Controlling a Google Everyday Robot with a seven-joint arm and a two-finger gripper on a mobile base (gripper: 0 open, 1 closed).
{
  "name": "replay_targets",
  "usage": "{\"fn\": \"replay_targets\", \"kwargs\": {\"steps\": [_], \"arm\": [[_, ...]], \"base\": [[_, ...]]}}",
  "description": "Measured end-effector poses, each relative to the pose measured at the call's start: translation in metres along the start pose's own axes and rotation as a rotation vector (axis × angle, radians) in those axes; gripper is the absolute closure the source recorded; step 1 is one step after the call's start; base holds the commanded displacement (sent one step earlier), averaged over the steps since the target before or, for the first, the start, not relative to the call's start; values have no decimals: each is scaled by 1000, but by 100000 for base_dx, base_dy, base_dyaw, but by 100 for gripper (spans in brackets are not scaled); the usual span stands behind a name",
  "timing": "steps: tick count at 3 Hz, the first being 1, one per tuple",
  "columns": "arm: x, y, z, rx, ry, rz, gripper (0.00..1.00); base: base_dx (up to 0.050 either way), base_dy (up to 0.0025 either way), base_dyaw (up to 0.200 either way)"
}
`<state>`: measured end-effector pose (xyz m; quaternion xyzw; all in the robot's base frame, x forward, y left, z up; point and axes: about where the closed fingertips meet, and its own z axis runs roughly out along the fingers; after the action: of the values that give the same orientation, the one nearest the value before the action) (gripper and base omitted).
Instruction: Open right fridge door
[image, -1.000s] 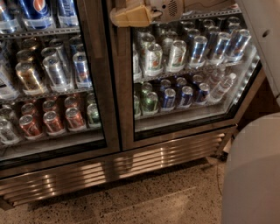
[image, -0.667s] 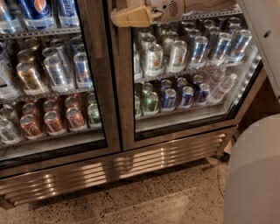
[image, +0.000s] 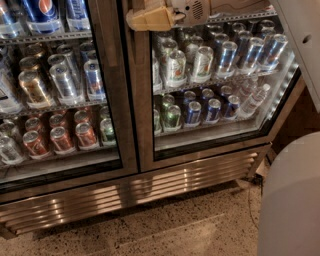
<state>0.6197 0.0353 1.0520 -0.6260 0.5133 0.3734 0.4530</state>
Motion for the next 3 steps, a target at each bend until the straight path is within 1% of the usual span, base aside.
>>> {"fn": "replay_targets", "kwargs": {"steps": [3], "arm": [[0,-1,0,9,1,5,100]], "base": [[0,0,0]]}}
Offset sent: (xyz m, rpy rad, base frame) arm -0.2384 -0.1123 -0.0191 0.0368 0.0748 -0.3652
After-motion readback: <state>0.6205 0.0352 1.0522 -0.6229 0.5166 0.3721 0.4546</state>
